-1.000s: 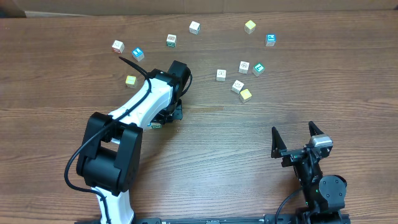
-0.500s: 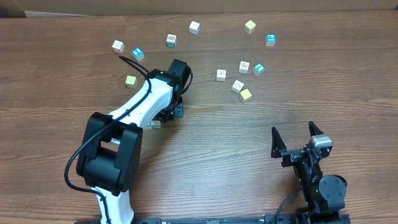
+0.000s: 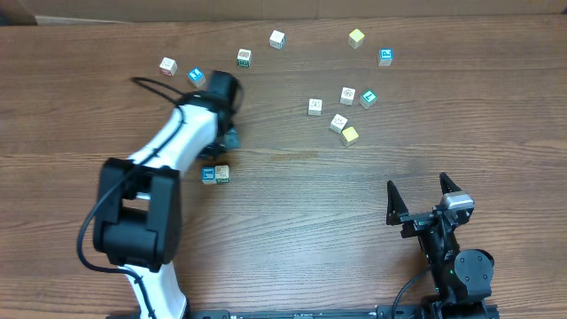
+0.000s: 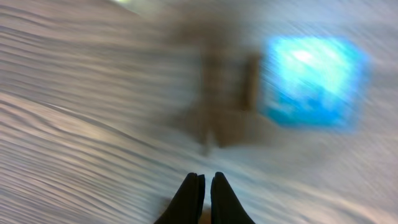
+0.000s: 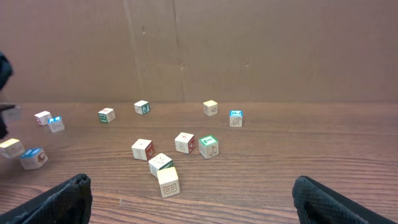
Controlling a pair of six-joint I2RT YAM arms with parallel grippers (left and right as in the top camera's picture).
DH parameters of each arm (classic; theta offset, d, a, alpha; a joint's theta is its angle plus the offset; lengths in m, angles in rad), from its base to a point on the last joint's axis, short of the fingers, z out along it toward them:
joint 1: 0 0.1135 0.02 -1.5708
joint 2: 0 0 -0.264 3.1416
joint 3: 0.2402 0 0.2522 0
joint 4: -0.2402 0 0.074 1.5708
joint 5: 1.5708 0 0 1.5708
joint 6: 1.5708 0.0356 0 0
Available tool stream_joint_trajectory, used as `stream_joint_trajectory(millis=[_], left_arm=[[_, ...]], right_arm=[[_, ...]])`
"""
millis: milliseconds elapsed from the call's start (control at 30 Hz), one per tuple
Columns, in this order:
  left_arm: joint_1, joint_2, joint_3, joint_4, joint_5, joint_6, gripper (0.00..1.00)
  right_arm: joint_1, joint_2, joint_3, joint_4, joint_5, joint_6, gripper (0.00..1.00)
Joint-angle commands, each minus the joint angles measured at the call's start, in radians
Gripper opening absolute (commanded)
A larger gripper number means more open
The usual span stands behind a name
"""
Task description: Form a horizontal line
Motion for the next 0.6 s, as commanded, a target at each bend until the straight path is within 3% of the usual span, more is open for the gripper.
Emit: stream_joint_trajectory(millis=[0, 567], left_arm=[[0.091, 0.003, -0.005, 0.002, -0.024, -0.008, 0.05], [0.513, 0.003, -0.005, -0.048, -0.024, 0.003, 0.08]], right_arm=[[0.006, -0.012, -0.010, 0.007, 0.005, -0.005, 1.00], [0.006, -0.012, -0.010, 0.007, 0.005, -0.005, 1.00]])
